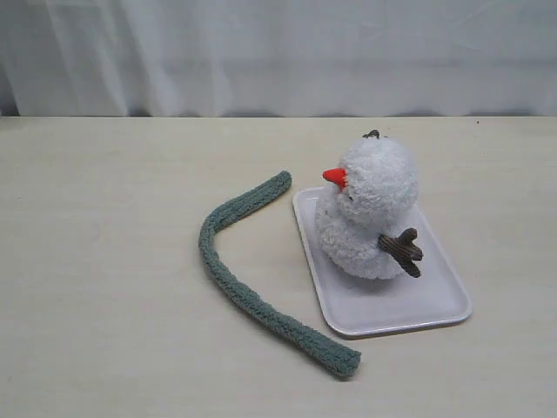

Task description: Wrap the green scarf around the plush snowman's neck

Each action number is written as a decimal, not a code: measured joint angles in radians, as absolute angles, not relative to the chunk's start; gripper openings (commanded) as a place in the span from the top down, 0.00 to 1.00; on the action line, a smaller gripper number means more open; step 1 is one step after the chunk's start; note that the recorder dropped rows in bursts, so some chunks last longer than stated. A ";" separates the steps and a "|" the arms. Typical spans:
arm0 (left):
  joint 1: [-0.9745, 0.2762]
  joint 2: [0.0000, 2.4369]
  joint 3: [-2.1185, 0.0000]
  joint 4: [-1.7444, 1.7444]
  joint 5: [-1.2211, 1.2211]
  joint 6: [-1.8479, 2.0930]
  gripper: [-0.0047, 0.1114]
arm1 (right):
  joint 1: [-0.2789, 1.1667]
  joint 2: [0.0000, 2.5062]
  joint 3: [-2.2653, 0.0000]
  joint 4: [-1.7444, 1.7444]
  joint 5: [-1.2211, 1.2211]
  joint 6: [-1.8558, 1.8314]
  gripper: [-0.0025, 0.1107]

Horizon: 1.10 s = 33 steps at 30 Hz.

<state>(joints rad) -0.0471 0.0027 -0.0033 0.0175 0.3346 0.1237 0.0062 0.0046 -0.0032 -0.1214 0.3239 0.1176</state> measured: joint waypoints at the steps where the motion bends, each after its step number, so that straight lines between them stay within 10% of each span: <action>1: -0.047 0.003 -0.003 0.018 0.335 0.124 0.96 | 0.006 0.005 -0.003 -0.123 0.322 0.118 0.94; 27: -0.047 0.003 -0.003 0.018 0.335 0.124 0.96 | 0.006 0.005 -0.018 0.120 -0.328 0.203 0.94; 33: -0.047 0.003 -0.003 0.018 0.335 0.124 0.96 | 0.006 0.015 -0.182 0.137 -0.163 0.219 0.72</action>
